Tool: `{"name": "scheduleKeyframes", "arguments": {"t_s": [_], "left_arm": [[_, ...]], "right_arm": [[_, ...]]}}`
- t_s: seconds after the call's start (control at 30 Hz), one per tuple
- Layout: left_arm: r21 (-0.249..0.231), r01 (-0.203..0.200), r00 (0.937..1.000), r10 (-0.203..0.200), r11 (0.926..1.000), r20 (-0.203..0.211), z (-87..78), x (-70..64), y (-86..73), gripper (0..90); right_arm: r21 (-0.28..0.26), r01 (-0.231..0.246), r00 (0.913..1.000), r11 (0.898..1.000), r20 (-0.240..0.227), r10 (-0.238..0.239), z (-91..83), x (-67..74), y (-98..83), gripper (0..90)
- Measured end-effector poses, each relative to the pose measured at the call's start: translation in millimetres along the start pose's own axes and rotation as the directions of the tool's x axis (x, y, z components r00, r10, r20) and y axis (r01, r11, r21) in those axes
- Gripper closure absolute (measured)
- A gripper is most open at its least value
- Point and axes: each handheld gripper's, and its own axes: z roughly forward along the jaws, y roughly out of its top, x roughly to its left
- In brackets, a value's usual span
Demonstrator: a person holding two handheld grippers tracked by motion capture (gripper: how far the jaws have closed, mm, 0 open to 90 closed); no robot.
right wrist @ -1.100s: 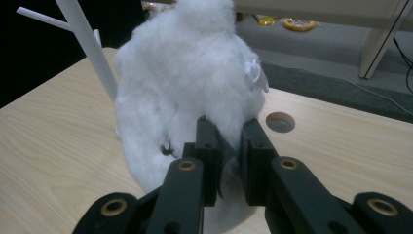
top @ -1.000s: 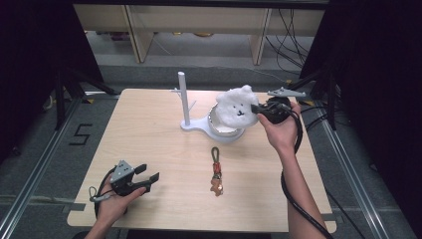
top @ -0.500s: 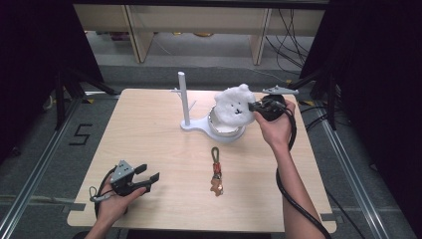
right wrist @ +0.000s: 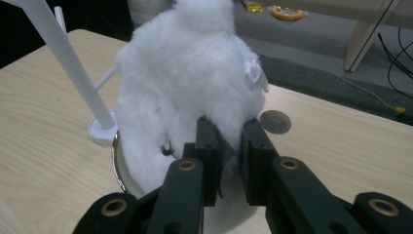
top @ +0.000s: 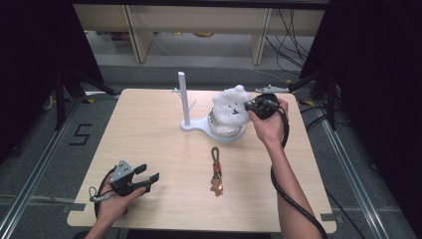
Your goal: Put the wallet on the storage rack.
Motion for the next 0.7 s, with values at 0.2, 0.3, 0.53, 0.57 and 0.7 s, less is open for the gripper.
{"name": "scheduleKeyframes", "arguments": {"t_s": [0.2, 0.3, 0.53, 0.57, 0.7], "left_arm": [[-0.002, -0.002, 1.0, 0.002, 1.0, 0.004, 0.5, -0.3, -0.4, 34.8], [-0.001, -0.002, 1.0, 0.002, 1.0, 0.004, 0.5, -0.4, -0.4, 34.8], [-0.002, -0.001, 1.0, 0.001, 1.0, 0.005, 0.7, -1.0, -0.5, 34.7], [-0.002, -0.001, 1.0, 0.001, 1.0, 0.005, 0.7, -1.0, -0.5, 34.8], [0.0, -0.001, 1.0, 0.001, 1.0, 0.005, 0.7, -0.7, -0.7, 34.8]], "right_arm": [[0.035, 0.02, 0.9996, 0.999, 0.021, -0.021, 8.6, 4.4, -1.5, 81.1], [0.051, 0.037, 0.9988, 0.998, 0.028, -0.039, 11.5, 6.5, -1.9, 81.1], [0.081, 0.077, 0.9951, 0.994, 0.057, -0.081, 18.2, 11.7, -2.1, 80.9], [0.081, 0.077, 0.9951, 0.994, 0.057, -0.081, 18.2, 11.7, -2.1, 80.9], [0.105, 0.08, 0.9923, 0.991, 0.086, -0.089, 22.0, 17.0, -3.9, 80.9]]}}
